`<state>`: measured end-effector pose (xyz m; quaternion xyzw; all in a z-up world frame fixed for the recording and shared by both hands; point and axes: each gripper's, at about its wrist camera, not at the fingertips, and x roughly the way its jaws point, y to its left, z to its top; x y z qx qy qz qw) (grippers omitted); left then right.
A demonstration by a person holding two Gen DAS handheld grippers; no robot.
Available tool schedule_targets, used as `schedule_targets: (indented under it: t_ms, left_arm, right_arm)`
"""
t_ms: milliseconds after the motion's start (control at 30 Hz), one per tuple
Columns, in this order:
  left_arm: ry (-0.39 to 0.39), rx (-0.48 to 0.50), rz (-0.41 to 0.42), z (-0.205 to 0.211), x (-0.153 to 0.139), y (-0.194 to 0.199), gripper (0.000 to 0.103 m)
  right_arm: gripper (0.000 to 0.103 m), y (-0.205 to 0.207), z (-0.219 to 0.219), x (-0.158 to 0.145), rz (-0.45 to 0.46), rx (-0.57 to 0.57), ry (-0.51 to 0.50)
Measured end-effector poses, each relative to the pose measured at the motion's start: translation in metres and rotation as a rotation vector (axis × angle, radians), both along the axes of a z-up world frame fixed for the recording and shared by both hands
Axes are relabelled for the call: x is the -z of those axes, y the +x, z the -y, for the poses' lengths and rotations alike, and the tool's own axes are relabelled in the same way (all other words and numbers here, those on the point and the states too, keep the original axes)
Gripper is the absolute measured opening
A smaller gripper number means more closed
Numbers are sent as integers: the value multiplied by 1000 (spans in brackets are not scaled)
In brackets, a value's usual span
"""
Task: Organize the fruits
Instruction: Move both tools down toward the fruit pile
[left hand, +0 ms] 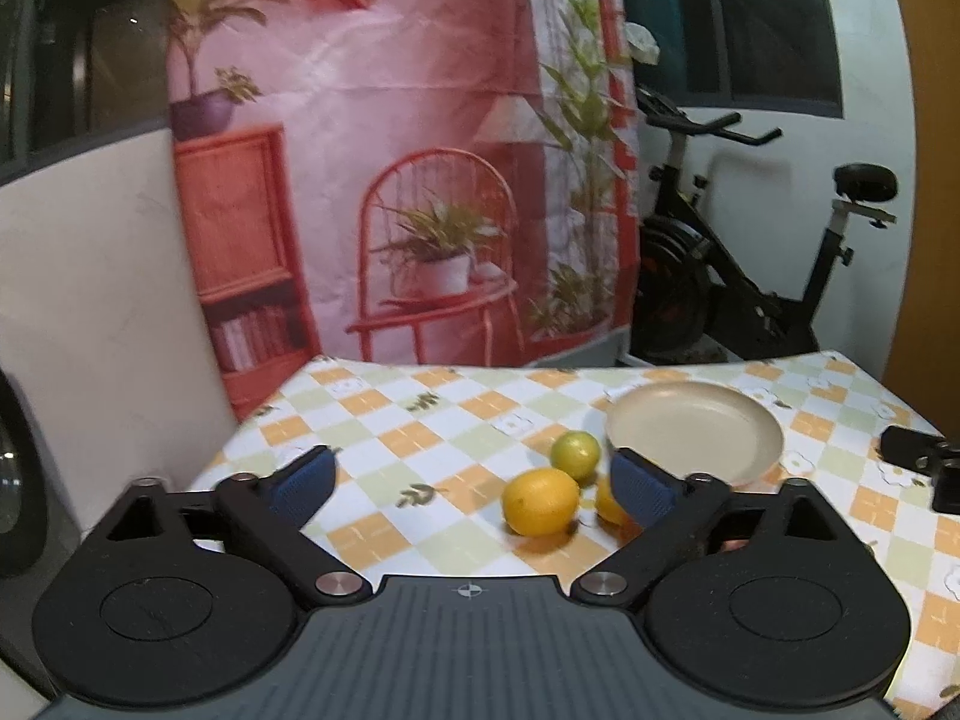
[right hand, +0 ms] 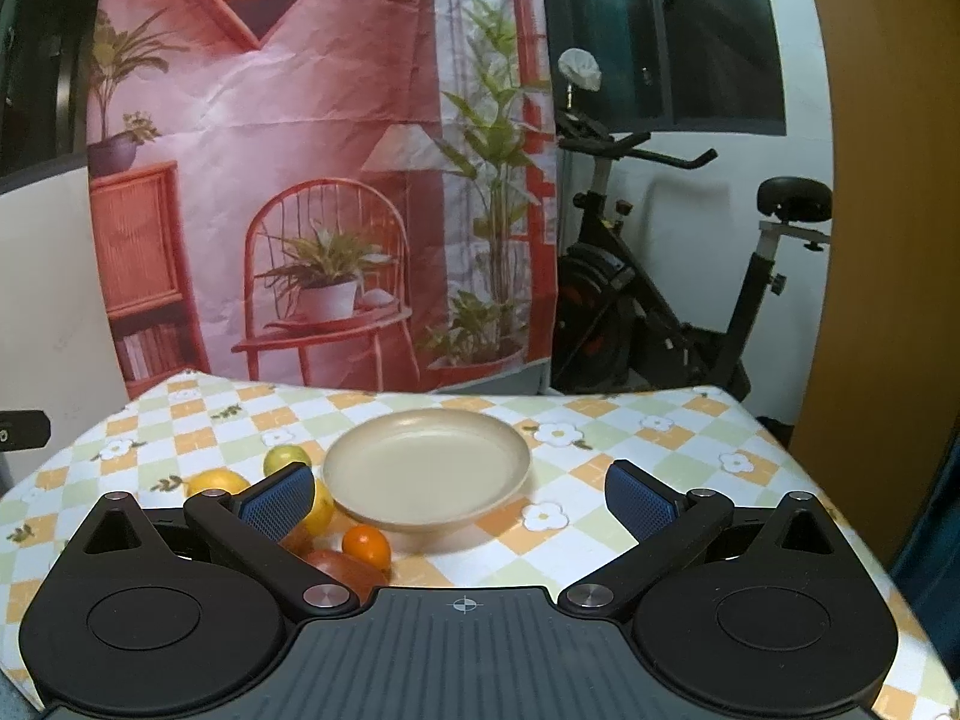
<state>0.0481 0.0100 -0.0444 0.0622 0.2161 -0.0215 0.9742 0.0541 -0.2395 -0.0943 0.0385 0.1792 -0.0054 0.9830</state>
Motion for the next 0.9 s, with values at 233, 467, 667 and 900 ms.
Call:
schedule_targets:
  t_ms: [233,467,667,900]
  left_arm:
    - [-61,54,-48,-4,20,8,79]
    - [-70,69,-66,1,31,10,75]
    - [-70,83,-87,5,37,9,75]
    - [-69,112,-130,10,47,12,70]
  right_arm:
    - [103,2,0,26,-11,-16,32]
    - [103,1,-3,46,-57,-33,46]
    - [102,-2,-8,54,-71,-68,31]
    - [101,2,-17,63,-125,-144,-3]
